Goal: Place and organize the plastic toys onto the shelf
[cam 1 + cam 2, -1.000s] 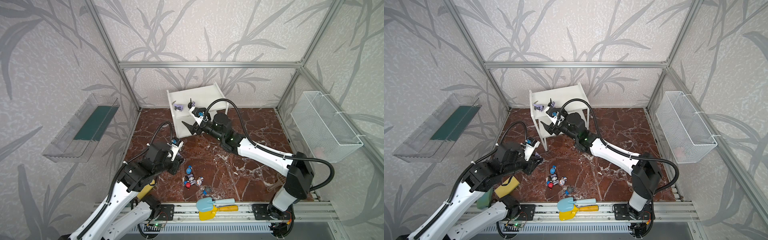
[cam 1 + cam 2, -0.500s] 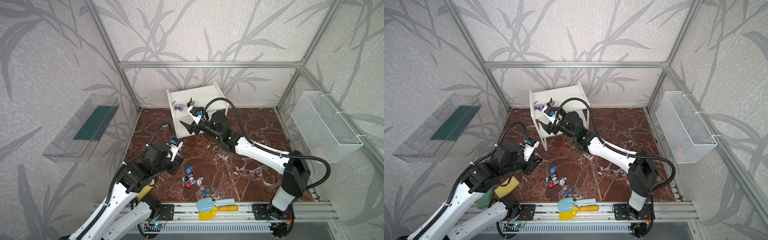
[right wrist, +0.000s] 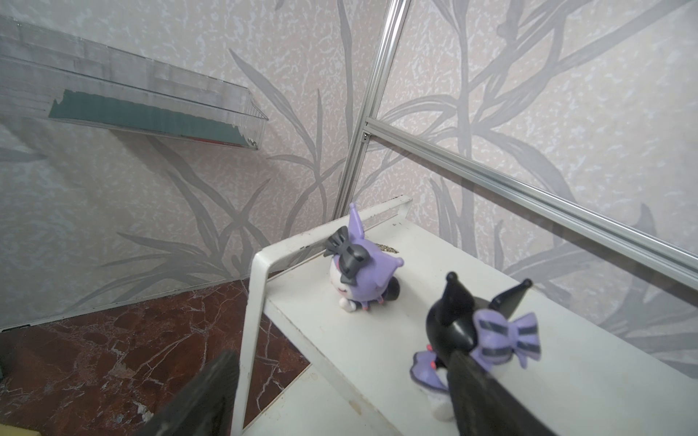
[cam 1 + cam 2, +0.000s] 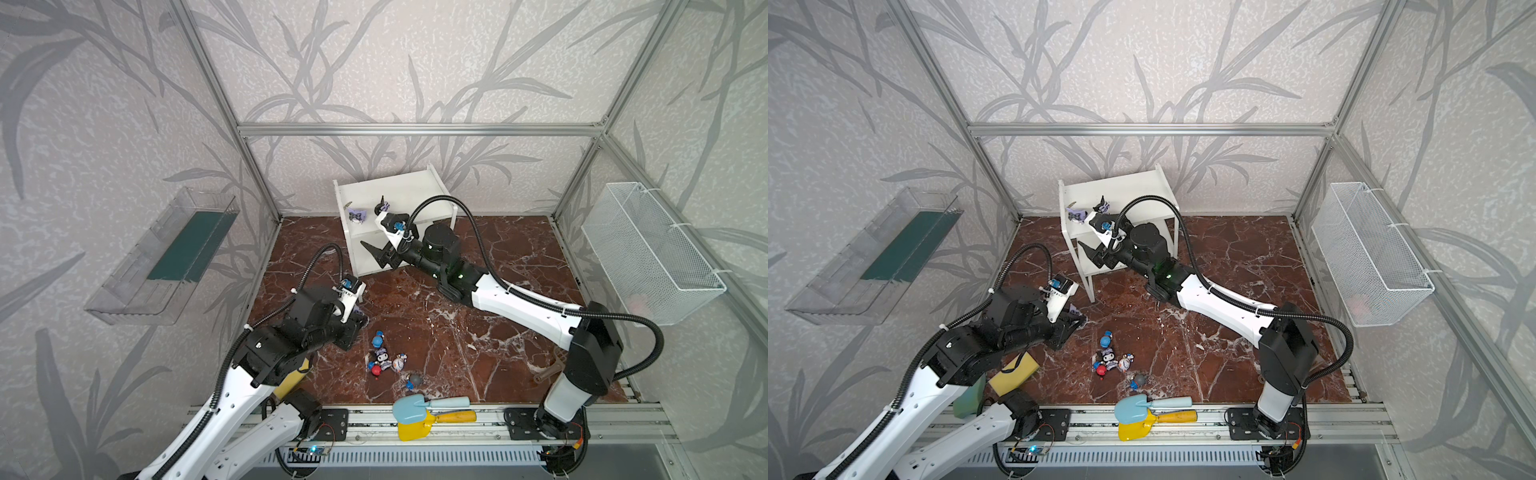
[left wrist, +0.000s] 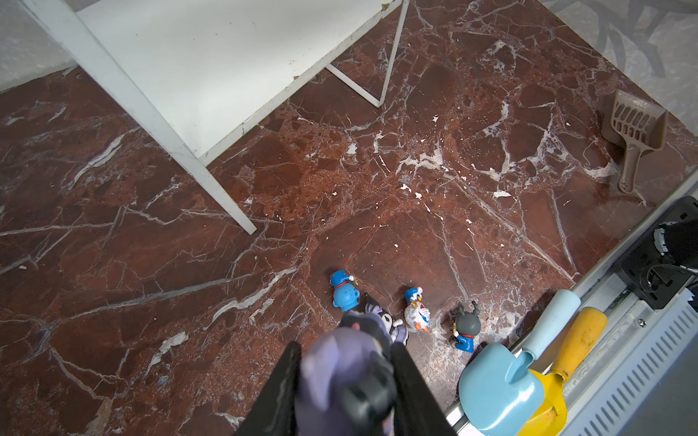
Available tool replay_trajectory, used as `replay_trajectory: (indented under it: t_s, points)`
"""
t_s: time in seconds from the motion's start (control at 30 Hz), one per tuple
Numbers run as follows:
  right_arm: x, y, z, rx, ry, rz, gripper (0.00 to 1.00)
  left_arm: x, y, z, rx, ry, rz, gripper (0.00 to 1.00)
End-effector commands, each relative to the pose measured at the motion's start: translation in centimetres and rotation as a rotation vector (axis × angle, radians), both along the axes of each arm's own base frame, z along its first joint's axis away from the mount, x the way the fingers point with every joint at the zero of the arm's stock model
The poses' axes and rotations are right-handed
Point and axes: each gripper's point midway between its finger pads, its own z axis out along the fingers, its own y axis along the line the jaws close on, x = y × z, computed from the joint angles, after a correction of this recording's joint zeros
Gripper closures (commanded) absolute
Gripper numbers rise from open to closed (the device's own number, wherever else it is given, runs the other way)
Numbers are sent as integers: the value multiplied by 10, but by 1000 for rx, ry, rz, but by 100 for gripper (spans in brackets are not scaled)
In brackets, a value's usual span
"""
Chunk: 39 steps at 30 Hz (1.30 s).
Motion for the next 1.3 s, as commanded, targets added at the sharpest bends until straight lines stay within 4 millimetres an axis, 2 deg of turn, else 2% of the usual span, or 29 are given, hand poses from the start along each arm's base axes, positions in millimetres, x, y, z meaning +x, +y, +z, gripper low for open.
replay_trajectory:
  t_s: [0.0,0.3,0.57,0.97,1.27]
  points:
    - [1,-14,23,37,-37,-33,13,0,0,0,-1,-7,-4,68]
    - [10,-19,23,37,-33,-60,13,1,0,0,0,-11,-7,68]
    - [7,-21,25,39,-34,-56,13,2,0,1,0,-12,-7,68]
    - [11,-41,29,50,-42,-96,13,2,-1,2,3,-12,-11,68]
    - [23,-36,31,44,-44,-74,13,2,0,2,5,-17,-9,68]
